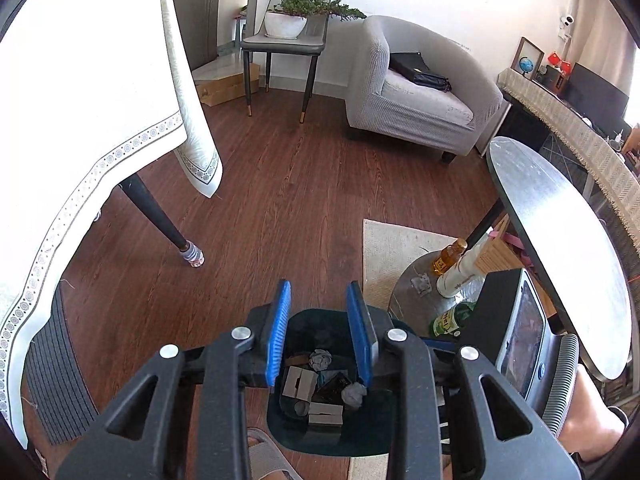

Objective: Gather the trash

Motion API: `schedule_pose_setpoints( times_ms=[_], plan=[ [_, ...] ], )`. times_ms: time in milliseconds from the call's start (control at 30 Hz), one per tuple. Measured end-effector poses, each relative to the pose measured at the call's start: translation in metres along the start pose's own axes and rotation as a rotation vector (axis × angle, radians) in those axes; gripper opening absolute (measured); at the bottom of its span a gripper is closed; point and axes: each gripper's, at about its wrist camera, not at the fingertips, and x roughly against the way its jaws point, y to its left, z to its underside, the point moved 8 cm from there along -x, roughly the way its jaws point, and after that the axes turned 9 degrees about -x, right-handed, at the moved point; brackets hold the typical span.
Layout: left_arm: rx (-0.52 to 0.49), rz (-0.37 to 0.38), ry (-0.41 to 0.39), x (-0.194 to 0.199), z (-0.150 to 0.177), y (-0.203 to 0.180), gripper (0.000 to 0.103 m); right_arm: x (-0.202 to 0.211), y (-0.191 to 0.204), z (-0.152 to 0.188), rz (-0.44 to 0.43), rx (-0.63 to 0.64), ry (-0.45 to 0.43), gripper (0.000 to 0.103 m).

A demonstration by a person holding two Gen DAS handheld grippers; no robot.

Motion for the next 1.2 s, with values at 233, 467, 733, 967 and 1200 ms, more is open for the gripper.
schedule_pose_setpoints(
  times_ms=[233,467,733,967,1200],
  plan=[
    [0.004,-0.022,-0.039,0.018,-0.009,-0.003,0.031,0.047,0.007,-0.004,-0.019,-0.007,-0.128,0.064],
    [-0.027,-0.024,-0.053,0.032,0.006,-0.029,0.034,0.113,-0.006,0.003,-0.003,-0.079,-0.302,0.062],
    [-0.076,-0.043,-0.114,0.047,0.021,-0.065,0.058,0.179,-0.058,0.041,0.088,-0.235,-0.479,0.062],
    [-0.122,-0.085,-0.154,0.065,0.038,-0.085,0.073,0.226,-0.128,0.107,0.233,-0.428,-0.582,0.077],
    [-0.123,-0.132,-0.212,0.100,0.039,-0.097,0.097,0.267,-0.175,0.187,0.338,-0.595,-0.628,0.095]
  ],
)
